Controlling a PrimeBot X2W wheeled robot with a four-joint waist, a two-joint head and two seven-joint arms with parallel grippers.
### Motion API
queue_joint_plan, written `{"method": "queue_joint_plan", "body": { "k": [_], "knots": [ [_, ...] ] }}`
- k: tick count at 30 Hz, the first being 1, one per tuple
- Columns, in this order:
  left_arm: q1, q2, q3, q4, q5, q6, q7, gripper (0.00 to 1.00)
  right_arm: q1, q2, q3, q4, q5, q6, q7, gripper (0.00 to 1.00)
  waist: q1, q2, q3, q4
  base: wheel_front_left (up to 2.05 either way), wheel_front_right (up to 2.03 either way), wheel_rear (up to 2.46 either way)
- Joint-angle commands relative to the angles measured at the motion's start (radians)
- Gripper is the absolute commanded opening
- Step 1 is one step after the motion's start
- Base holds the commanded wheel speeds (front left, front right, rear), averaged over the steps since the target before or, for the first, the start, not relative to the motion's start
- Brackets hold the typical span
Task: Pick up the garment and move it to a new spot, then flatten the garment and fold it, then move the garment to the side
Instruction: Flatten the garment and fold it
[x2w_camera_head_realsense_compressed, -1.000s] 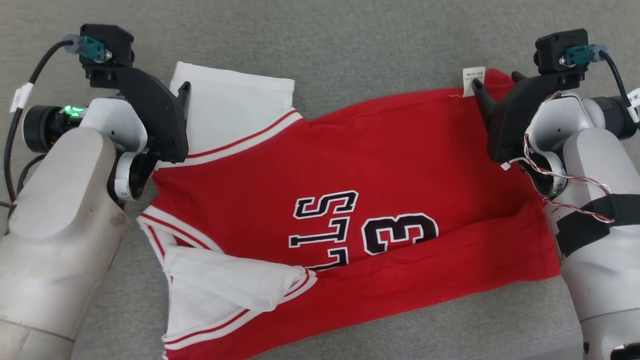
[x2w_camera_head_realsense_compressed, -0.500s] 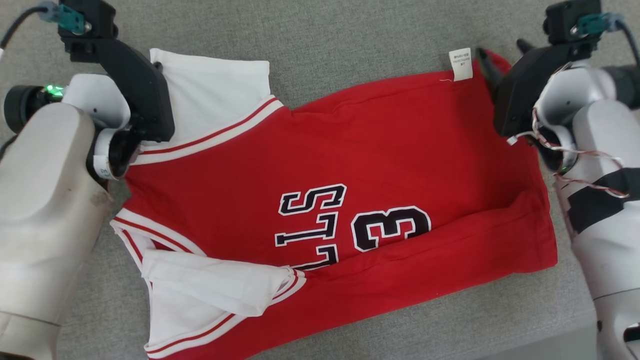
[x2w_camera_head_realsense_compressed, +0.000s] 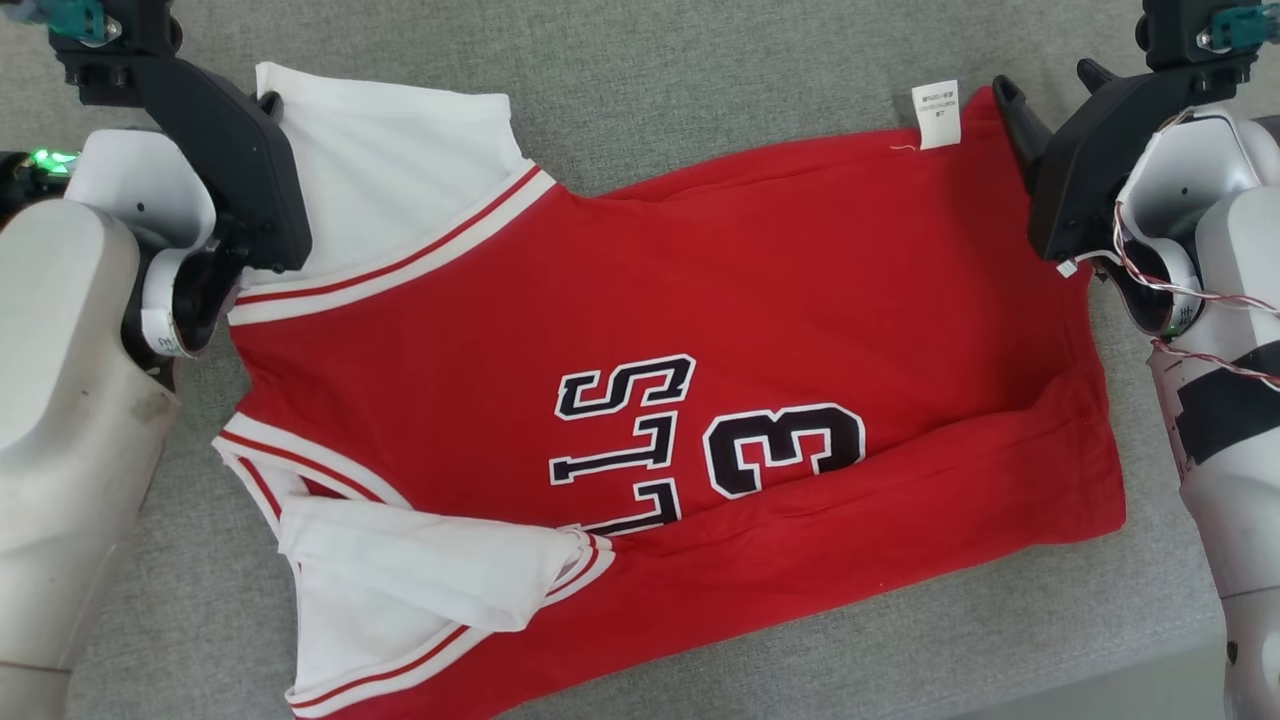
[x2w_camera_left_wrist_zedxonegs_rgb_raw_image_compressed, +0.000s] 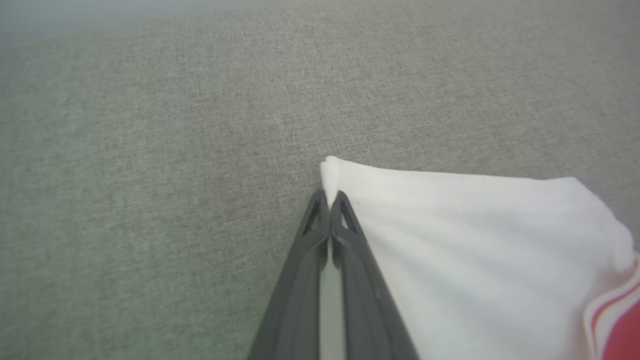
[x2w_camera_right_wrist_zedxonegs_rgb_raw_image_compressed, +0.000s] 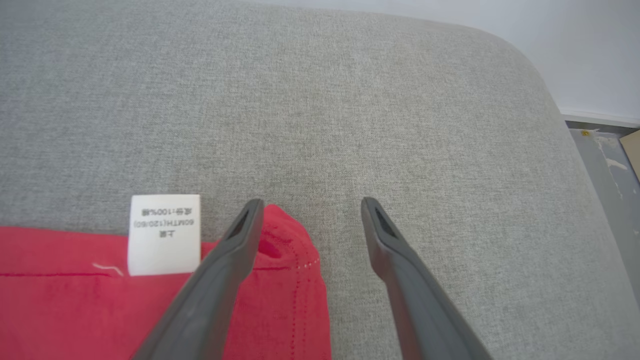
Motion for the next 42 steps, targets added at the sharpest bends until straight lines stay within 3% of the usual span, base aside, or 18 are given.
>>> {"method": "queue_joint_plan", "body": {
  "k": [1, 8, 16, 17, 18, 19, 27, 34, 42],
  "knots": [
    [0.024, 0.009, -0.002, -0.013, 0.005, 0.008, 0.007, 0.00, 0.019, -0.005, -0.004, -0.011, 0.002, -0.003, 0.000, 1.00, -0.0001, -0.0001, -0.002, -0.003, 0.00, 0.00, 0.00],
    [0.041, 0.023, 0.003, -0.065, -0.003, 0.030, 0.014, 0.00, 0.059, -0.022, 0.012, -0.032, 0.024, -0.003, 0.063, 1.00, -0.0001, -0.0001, 0.000, -0.010, 0.00, 0.00, 0.00],
    [0.022, 0.039, 0.005, -0.123, 0.005, 0.053, 0.026, 0.00, 0.003, 0.022, 0.043, 0.037, 0.046, -0.002, 0.058, 1.00, -0.0001, -0.0001, 0.046, 0.012, 0.00, 0.00, 0.00],
    [0.024, 0.040, 0.005, -0.126, 0.005, 0.054, 0.025, 0.00, -0.002, 0.026, 0.050, 0.047, 0.049, -0.001, 0.059, 0.85, -0.0001, -0.0001, 0.048, 0.015, 0.00, 0.00, 0.00],
    [0.027, 0.039, 0.004, -0.129, 0.004, 0.055, 0.024, 0.00, -0.004, 0.028, 0.059, 0.056, 0.054, -0.001, 0.063, 0.31, -0.0001, -0.0001, 0.049, 0.018, 0.00, 0.00, 0.00],
    [0.030, 0.038, 0.003, -0.131, 0.003, 0.056, 0.022, 0.00, -0.005, 0.029, 0.064, 0.064, 0.057, -0.001, 0.065, 0.00, -0.0001, -0.0001, 0.048, 0.021, 0.00, 0.00, 0.00],
    [0.063, 0.013, 0.016, -0.146, -0.014, 0.051, -0.051, 0.00, -0.001, 0.005, 0.047, 0.084, 0.071, -0.001, 0.017, 0.00, -0.0001, -0.0001, 0.014, 0.036, 0.00, 0.00, 0.00],
    [0.128, -0.015, 0.039, -0.142, -0.016, 0.043, -0.211, 0.00, 0.028, 0.020, -0.087, 0.099, 0.075, -0.002, -0.076, 0.00, -0.0001, -0.0001, -0.060, 0.054, 0.00, 0.00, 0.00],
    [0.294, -0.093, 0.061, -0.173, -0.032, 0.027, -0.462, 0.00, 0.186, 0.053, -0.207, 0.044, 0.141, -0.002, -0.146, 0.00, -0.0001, -0.0001, -0.177, 0.094, 0.00, 0.00, 0.00]
  ]
}}
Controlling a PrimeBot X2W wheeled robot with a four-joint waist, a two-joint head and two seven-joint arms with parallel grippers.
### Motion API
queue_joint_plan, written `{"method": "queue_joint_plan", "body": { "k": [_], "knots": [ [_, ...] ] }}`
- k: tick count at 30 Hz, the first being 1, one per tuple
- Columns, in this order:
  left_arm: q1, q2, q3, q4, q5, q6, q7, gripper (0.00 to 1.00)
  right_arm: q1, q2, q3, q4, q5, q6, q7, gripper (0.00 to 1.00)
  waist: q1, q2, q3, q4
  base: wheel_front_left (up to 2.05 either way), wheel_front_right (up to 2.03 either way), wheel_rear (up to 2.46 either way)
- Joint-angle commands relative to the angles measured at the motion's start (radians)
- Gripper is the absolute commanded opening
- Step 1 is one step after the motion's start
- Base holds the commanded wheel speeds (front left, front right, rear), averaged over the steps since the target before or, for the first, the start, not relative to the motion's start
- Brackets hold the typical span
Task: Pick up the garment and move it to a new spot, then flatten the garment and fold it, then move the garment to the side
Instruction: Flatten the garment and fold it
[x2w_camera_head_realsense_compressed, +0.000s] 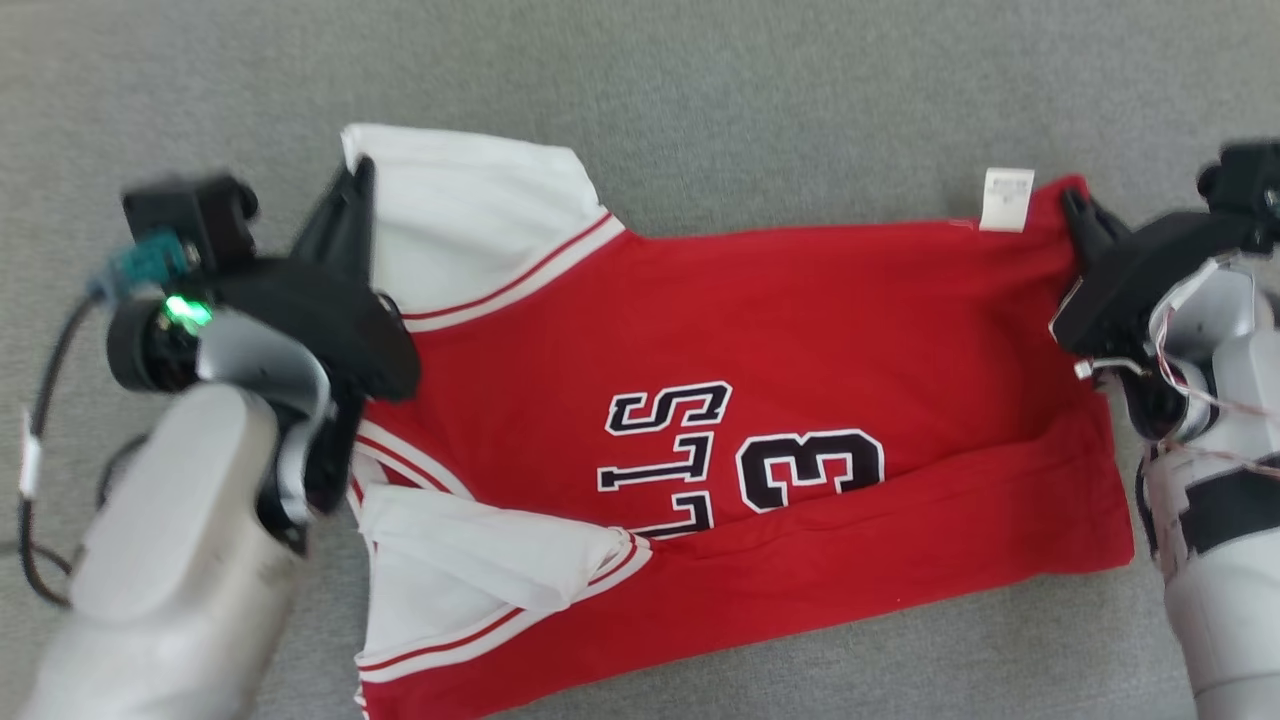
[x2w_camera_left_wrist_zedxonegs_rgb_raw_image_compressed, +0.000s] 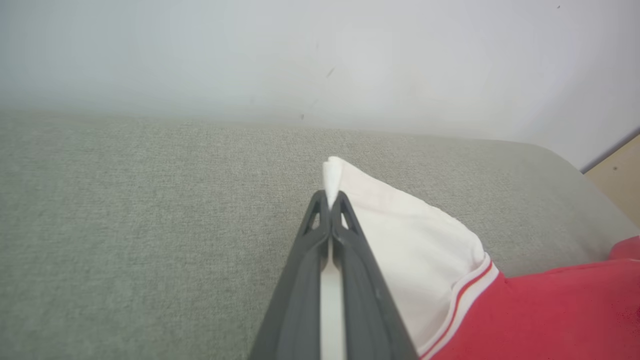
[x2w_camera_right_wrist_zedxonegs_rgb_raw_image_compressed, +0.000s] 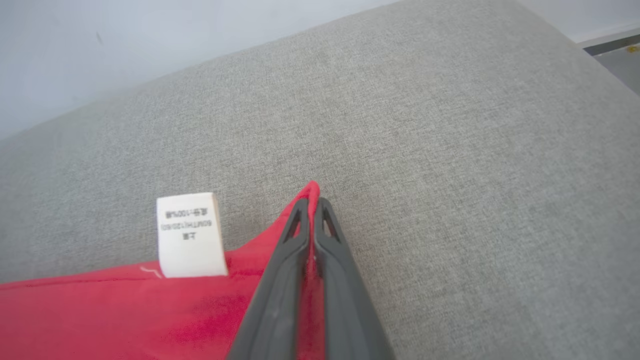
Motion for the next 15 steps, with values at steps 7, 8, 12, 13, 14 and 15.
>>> {"method": "queue_joint_plan", "body": {
  "k": [7, 8, 12, 13, 14, 15],
  "knots": [
    [0.209, -0.055, 0.006, -0.079, -0.022, -0.017, -0.192, 0.00, 0.196, 0.054, -0.141, -0.069, 0.027, 0.000, -0.083, 0.00, 0.0000, 0.0000, -0.157, 0.062, 0.00, 0.00, 0.00],
    [0.239, -0.061, 0.006, -0.095, -0.026, -0.014, -0.209, 0.00, 0.222, 0.066, -0.165, -0.069, 0.031, 0.000, -0.090, 0.00, 0.0000, 0.0000, -0.172, 0.066, 0.00, 0.00, 0.00],
    [0.353, -0.069, -0.018, -0.140, -0.022, -0.004, -0.232, 0.00, 0.301, 0.100, -0.241, -0.079, 0.013, 0.000, -0.120, 0.00, 0.0000, 0.0000, -0.220, 0.085, 0.00, 0.00, 0.00],
    [0.379, -0.069, -0.024, -0.148, -0.020, -0.002, -0.233, 0.00, 0.317, 0.108, -0.254, -0.079, 0.008, 0.000, -0.123, 0.00, 0.0000, 0.0000, -0.230, 0.089, 0.00, 0.00, 0.00],
    [0.405, -0.073, -0.026, -0.158, -0.027, 0.004, -0.237, 0.00, 0.331, 0.118, -0.269, -0.079, 0.009, 0.000, -0.124, 0.00, 0.0000, 0.0000, -0.239, 0.092, 0.00, 0.00, 0.00],
    [0.432, -0.076, -0.032, -0.163, -0.034, 0.007, -0.235, 0.00, 0.343, 0.126, -0.284, -0.081, 0.009, 0.000, -0.125, 0.00, 0.0000, 0.0000, -0.248, 0.097, 0.00, 0.00, 0.00]
  ]
}}
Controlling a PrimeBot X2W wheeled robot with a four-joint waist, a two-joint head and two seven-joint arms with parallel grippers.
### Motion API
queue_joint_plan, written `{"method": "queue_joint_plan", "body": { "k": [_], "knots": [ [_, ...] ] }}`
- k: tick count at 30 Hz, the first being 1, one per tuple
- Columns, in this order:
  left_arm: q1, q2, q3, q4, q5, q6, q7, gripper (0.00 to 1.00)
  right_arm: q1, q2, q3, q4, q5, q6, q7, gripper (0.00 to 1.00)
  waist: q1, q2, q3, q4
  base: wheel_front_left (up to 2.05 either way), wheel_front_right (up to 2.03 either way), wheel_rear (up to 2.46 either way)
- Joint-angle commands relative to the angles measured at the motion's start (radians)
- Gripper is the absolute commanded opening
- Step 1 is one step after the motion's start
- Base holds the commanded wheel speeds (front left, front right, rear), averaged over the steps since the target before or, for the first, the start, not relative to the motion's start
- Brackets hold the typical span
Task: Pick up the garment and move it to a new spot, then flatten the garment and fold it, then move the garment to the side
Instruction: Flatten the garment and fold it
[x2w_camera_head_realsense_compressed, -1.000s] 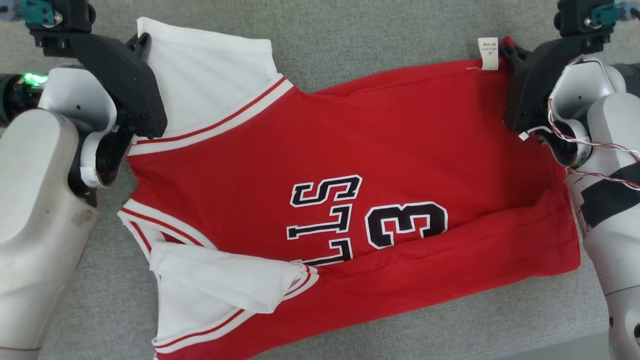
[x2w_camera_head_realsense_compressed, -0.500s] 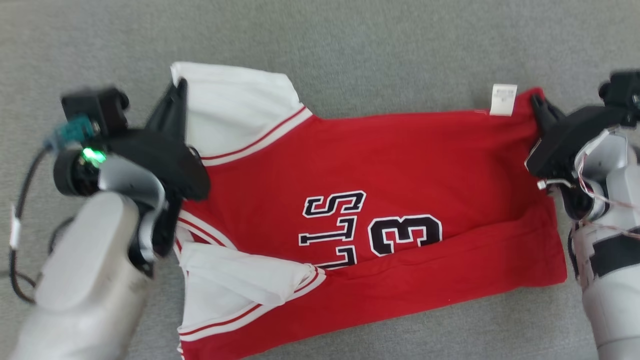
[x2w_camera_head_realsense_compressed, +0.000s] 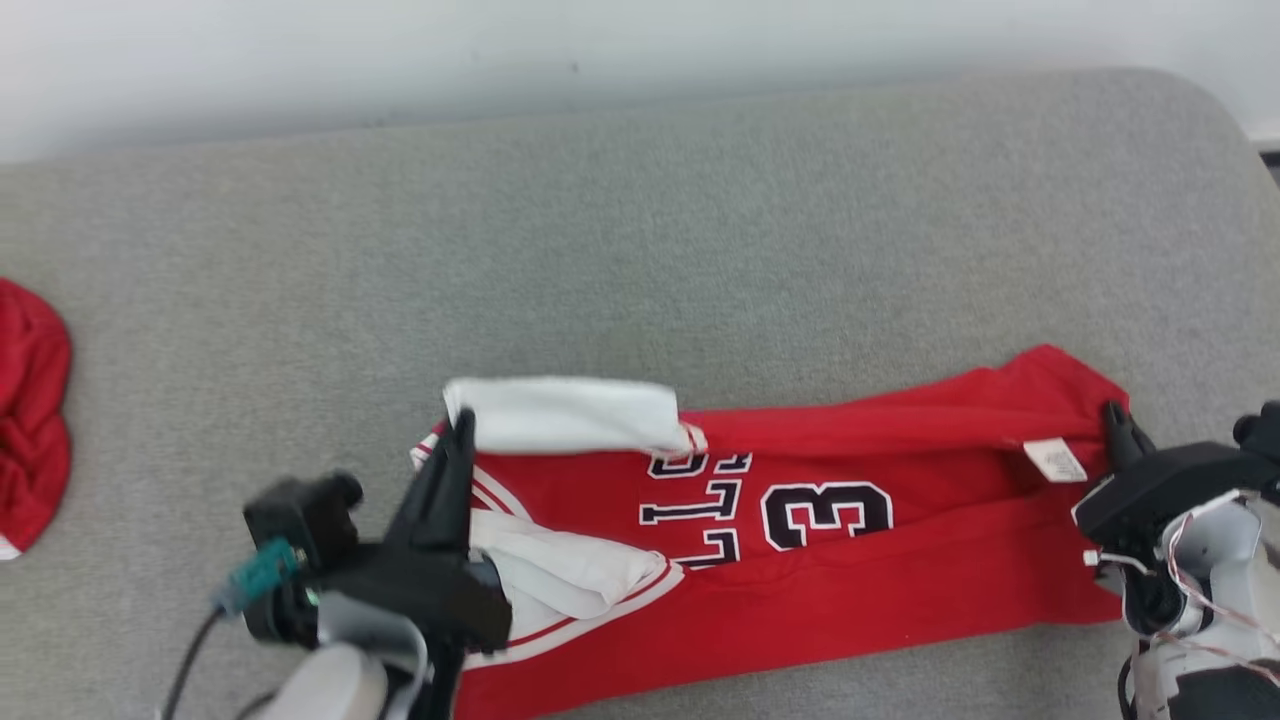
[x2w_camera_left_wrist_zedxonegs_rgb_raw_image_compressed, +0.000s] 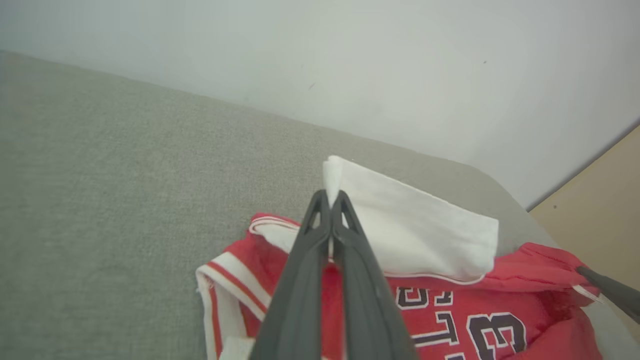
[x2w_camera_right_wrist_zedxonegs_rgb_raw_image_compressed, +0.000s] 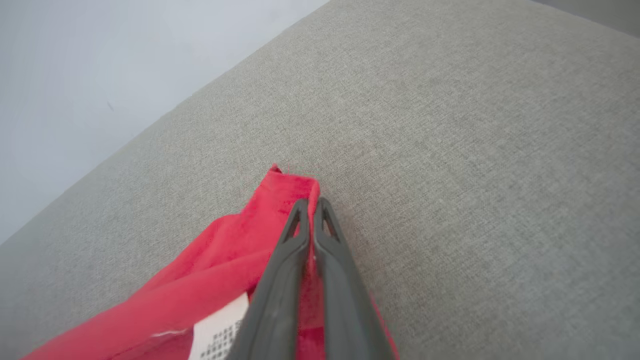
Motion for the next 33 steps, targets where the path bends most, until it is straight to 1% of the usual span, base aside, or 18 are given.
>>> {"method": "queue_joint_plan", "body": {
  "k": [1, 6, 8, 16, 17, 18, 19, 21, 22, 23, 25, 28, 33],
  "knots": [
    [0.043, -0.003, -0.003, -0.009, -0.011, 0.009, -0.005, 0.00, 0.024, 0.012, -0.016, -0.005, -0.004, 0.000, -0.001, 0.00, 0.0003, 0.0001, -0.055, 0.037, 0.00, 0.00, 0.00],
    [0.144, -0.019, -0.010, -0.046, -0.031, 0.029, -0.016, 0.00, 0.074, 0.035, -0.065, -0.011, -0.021, 0.000, 0.011, 0.00, 0.0003, 0.0001, -0.084, 0.055, 0.00, 0.00, 0.00],
    [0.162, -0.019, -0.011, -0.055, -0.028, 0.035, -0.017, 0.00, 0.081, 0.039, -0.073, -0.012, -0.025, 0.000, 0.013, 0.00, 0.0003, 0.0001, -0.088, 0.057, 0.00, 0.00, 0.00],
    [0.256, -0.041, -0.040, -0.071, -0.043, 0.043, -0.016, 0.00, 0.134, 0.056, -0.152, -0.009, -0.044, 0.000, 0.017, 0.00, 0.0003, 0.0001, -0.119, 0.077, 0.00, 0.00, 0.00],
    [0.263, -0.042, -0.047, -0.069, -0.042, 0.044, -0.011, 0.00, 0.140, 0.057, -0.155, -0.009, -0.047, 0.000, 0.023, 0.01, 0.0003, 0.0001, -0.123, 0.079, 0.00, 0.00, 0.00],
    [0.269, -0.041, -0.055, -0.065, -0.039, 0.044, -0.006, 0.00, 0.146, 0.058, -0.157, -0.011, -0.051, 0.000, 0.026, 0.46, 0.0003, 0.0001, -0.127, 0.080, 0.00, 0.00, 0.00],
    [0.273, -0.042, -0.059, -0.062, -0.039, 0.044, -0.004, 0.00, 0.150, 0.058, -0.161, -0.014, -0.053, 0.000, 0.027, 1.00, 0.0003, 0.0001, -0.132, 0.081, 0.00, 0.00, 0.00],
    [0.287, -0.043, -0.067, -0.054, -0.042, 0.048, 0.002, 0.00, 0.163, 0.059, -0.154, -0.019, -0.052, 0.000, 0.025, 1.00, 0.0003, 0.0001, -0.144, 0.081, 0.00, 0.00, 0.00],
    [0.290, -0.042, -0.072, -0.051, -0.038, 0.047, 0.001, 0.40, 0.171, 0.059, -0.147, -0.024, -0.056, 0.000, 0.021, 1.00, 0.0003, 0.0001, -0.149, 0.080, 0.00, 0.00, 0.00],
    [0.294, -0.040, -0.074, -0.049, -0.033, 0.045, -0.004, 1.00, 0.178, 0.059, -0.141, -0.032, -0.059, 0.000, 0.014, 1.00, 0.0003, 0.0001, -0.155, 0.080, 0.00, 0.00, 0.00],
    [0.306, -0.033, -0.085, -0.039, -0.023, 0.033, -0.009, 1.00, 0.192, 0.059, -0.126, -0.051, -0.065, 0.000, 0.010, 1.00, 0.0003, 0.0001, -0.169, 0.080, 0.00, 0.00, 0.00],
    [0.316, -0.022, -0.085, -0.019, -0.005, 0.029, -0.023, 1.00, 0.220, 0.059, -0.106, -0.087, -0.077, 0.000, 0.006, 1.00, 0.0003, 0.0001, -0.193, 0.079, 0.00, 0.00, 0.00],
    [0.337, 0.003, -0.040, -0.014, 0.047, 0.023, -0.046, 1.00, 0.258, 0.059, -0.091, -0.148, -0.097, 0.000, 0.022, 1.00, 0.0003, 0.0001, -0.224, 0.079, 0.00, 0.00, 0.00]
  ]
}}
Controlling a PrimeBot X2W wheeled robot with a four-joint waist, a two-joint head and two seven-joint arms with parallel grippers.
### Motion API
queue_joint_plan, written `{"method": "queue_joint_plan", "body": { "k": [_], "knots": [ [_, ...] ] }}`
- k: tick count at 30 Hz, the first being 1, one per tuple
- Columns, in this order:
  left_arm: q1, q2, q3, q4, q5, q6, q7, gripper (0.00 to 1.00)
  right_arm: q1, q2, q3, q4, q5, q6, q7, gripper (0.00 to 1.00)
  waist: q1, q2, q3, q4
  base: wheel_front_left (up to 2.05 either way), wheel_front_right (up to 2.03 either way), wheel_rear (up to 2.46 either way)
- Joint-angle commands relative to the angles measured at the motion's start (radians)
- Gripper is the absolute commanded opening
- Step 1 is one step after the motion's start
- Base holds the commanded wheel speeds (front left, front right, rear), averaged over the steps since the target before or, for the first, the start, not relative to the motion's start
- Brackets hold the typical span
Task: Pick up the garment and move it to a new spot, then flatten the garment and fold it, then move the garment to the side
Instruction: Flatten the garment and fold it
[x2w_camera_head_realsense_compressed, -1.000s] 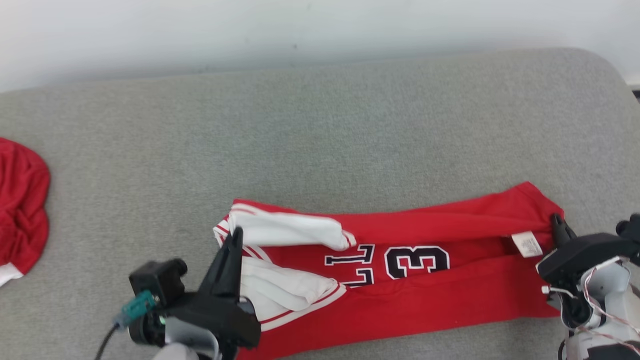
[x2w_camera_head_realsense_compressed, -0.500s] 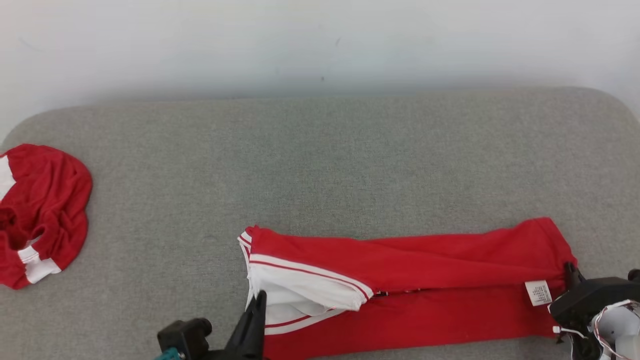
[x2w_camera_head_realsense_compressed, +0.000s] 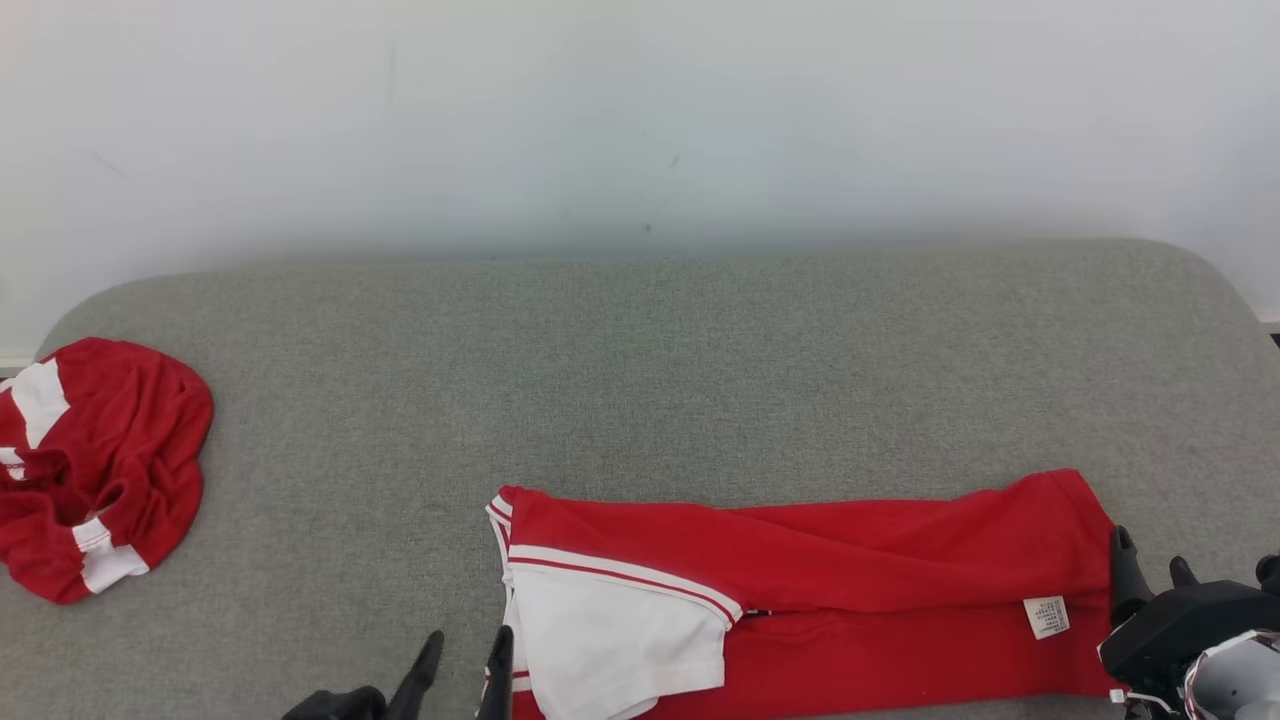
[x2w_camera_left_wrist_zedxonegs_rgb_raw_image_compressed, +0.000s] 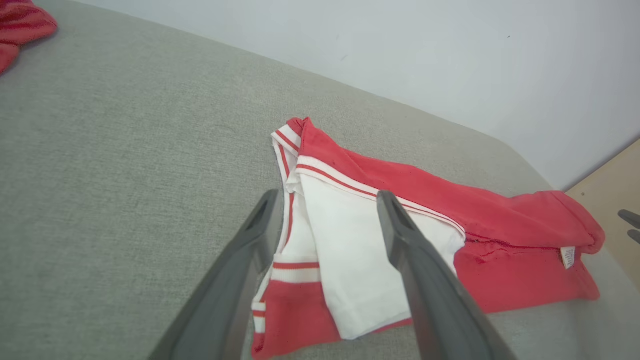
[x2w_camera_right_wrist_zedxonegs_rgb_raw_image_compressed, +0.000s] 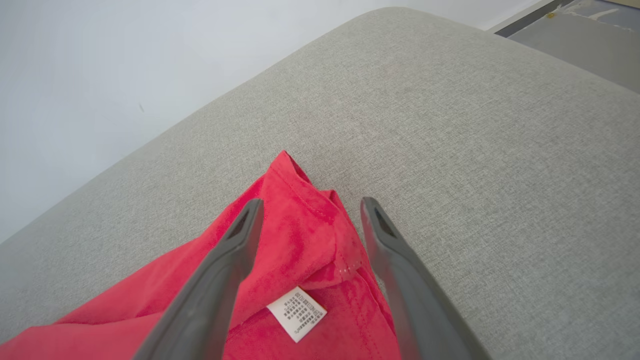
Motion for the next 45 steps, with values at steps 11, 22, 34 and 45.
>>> {"method": "queue_joint_plan", "body": {
  "k": [11, 22, 34, 45],
  "knots": [
    [0.074, -0.003, 0.271, -0.090, 0.260, -0.084, -0.010, 1.00, 0.054, 0.000, 0.014, -0.065, -0.026, 0.000, 0.049, 1.00, 0.0001, 0.0001, -0.031, 0.007, 0.00, 0.00, 0.00],
    [0.122, -0.098, 0.519, -0.174, 0.419, -0.156, -0.009, 1.00, 0.027, -0.030, 0.068, -0.056, -0.120, 0.000, 0.089, 1.00, 0.0001, 0.0001, 0.007, 0.001, 0.00, 0.00, 0.00],
    [0.133, -0.168, 0.606, -0.182, 0.498, -0.232, -0.009, 1.00, -0.012, -0.082, 0.083, -0.009, -0.194, 0.000, 0.107, 1.00, 0.0001, 0.0001, 0.101, 0.019, 0.00, 0.00, 0.00],
    [0.101, -0.184, 0.608, -0.170, 0.529, -0.258, -0.009, 1.00, -0.066, -0.114, 0.076, 0.108, -0.226, 0.000, 0.168, 1.00, 0.0001, 0.0001, 0.140, 0.040, 0.00, 0.00, 0.00]
  ]
}}
